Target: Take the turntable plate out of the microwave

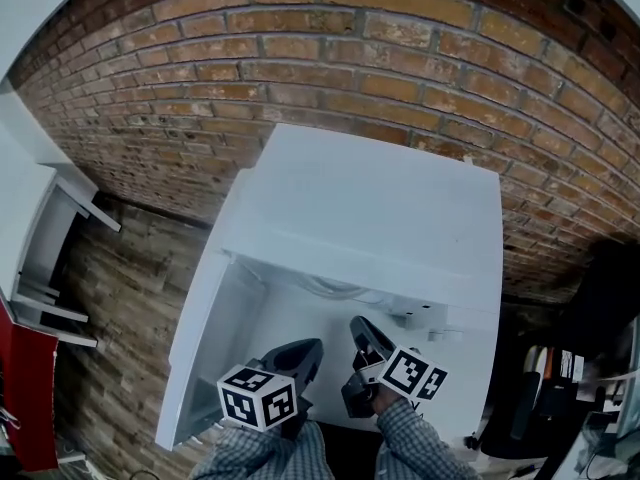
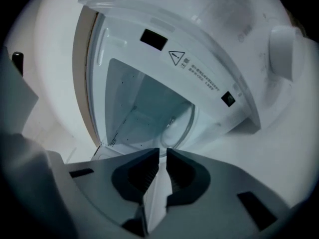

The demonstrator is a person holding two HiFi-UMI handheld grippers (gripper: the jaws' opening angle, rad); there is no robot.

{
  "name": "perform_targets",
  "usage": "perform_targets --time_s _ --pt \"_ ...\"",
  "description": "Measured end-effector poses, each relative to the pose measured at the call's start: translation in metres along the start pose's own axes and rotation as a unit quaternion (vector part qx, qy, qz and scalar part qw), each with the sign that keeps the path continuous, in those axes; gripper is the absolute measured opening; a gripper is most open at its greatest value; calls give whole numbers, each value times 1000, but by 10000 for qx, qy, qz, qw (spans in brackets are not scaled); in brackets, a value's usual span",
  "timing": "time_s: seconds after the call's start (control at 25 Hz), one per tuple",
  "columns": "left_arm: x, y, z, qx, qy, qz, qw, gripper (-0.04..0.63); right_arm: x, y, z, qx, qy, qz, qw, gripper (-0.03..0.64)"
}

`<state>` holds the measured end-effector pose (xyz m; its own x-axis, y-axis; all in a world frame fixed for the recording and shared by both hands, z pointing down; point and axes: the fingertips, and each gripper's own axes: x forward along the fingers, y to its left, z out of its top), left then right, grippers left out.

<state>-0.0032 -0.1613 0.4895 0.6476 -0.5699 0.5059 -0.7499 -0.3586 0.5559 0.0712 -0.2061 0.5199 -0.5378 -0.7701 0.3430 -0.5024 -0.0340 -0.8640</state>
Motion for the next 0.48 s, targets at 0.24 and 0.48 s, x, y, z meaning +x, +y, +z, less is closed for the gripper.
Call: perform_targets --time_s 0.24,0.48 --pt "10 14 8 46 210 -108 9997 9 22 -10 14 121 -265 -178 9994 111" --pt "30 37 15 -491 267 -167 9983 9 36 -18 14 311 -339 -424 9980 111"
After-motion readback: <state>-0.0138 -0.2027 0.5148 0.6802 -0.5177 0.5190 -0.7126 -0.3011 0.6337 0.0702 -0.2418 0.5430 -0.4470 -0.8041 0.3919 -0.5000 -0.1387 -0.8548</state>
